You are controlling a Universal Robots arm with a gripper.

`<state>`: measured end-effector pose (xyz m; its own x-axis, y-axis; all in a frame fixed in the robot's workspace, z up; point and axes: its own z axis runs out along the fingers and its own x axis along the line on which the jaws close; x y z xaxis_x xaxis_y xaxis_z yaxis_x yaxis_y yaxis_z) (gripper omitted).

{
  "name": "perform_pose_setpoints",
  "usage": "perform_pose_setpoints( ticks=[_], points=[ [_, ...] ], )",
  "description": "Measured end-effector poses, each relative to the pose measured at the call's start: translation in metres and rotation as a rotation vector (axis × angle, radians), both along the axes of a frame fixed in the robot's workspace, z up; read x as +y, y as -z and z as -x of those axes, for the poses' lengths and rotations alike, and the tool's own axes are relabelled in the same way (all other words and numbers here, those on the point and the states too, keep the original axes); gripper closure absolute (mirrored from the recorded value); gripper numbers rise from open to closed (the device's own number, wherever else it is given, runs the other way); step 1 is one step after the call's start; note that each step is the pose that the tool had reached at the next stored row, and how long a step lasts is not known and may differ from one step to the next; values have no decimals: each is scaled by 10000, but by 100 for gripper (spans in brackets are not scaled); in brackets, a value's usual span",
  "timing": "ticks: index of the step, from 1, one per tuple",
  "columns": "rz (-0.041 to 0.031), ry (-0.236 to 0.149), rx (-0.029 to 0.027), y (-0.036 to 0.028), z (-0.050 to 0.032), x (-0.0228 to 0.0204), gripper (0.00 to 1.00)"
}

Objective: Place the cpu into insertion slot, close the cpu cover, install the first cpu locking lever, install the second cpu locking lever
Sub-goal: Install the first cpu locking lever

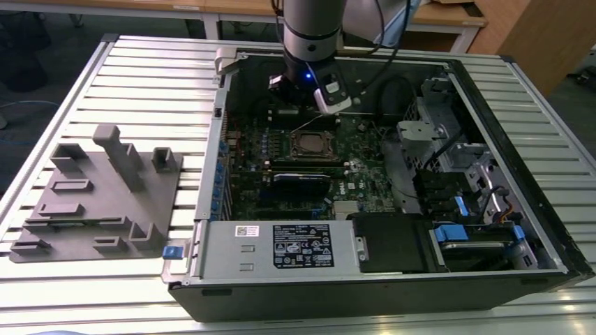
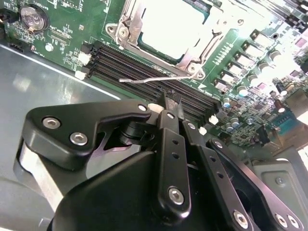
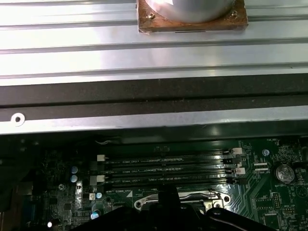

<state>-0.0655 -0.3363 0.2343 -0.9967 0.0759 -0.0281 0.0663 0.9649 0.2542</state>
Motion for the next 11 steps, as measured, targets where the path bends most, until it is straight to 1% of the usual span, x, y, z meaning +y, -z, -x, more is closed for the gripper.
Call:
perform_pose_setpoints(
  ticks=[5,7,8,11],
  points=[
    [36,2,-1,6,-9,2,89],
    [119,1,1,6,-10,3,89],
    [139,0,0,7,-10,3,89],
    [145,1,1,7,-9,3,89]
  ],
)
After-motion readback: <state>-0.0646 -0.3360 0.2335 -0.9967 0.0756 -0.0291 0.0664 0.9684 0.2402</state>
